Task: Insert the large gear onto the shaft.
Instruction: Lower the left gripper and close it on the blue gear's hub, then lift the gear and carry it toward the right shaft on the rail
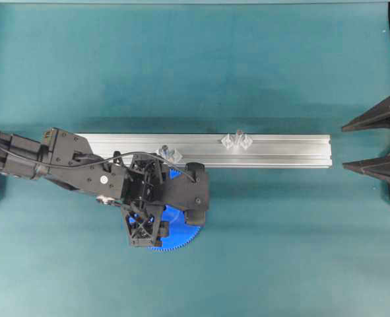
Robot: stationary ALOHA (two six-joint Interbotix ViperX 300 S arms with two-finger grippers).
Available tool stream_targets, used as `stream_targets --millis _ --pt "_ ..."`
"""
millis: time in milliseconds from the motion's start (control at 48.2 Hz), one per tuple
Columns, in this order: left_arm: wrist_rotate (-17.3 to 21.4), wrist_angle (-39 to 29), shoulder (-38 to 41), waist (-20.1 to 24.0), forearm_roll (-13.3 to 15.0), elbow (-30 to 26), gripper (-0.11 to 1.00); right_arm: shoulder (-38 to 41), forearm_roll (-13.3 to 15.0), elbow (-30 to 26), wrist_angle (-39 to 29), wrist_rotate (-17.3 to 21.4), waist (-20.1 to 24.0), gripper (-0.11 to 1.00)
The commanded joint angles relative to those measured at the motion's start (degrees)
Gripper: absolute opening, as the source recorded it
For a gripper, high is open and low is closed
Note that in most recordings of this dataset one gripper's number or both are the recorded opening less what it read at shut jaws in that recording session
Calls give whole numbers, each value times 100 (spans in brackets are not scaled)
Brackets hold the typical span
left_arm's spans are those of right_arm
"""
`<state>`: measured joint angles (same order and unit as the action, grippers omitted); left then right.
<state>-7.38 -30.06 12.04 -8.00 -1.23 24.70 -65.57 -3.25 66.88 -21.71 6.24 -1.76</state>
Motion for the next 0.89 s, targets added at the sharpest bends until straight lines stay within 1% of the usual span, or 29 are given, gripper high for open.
stream_targets --millis 0,519,872 --pt "0 9 -53 18 -26 -9 79 44 -9 -53 53 53 9 85" --pt "0 9 -202 18 -26 -114 79 35 -9 -35 149 53 9 85" --pt "18 -211 -360 18 -26 -325 79 35 -9 18 299 53 9 85"
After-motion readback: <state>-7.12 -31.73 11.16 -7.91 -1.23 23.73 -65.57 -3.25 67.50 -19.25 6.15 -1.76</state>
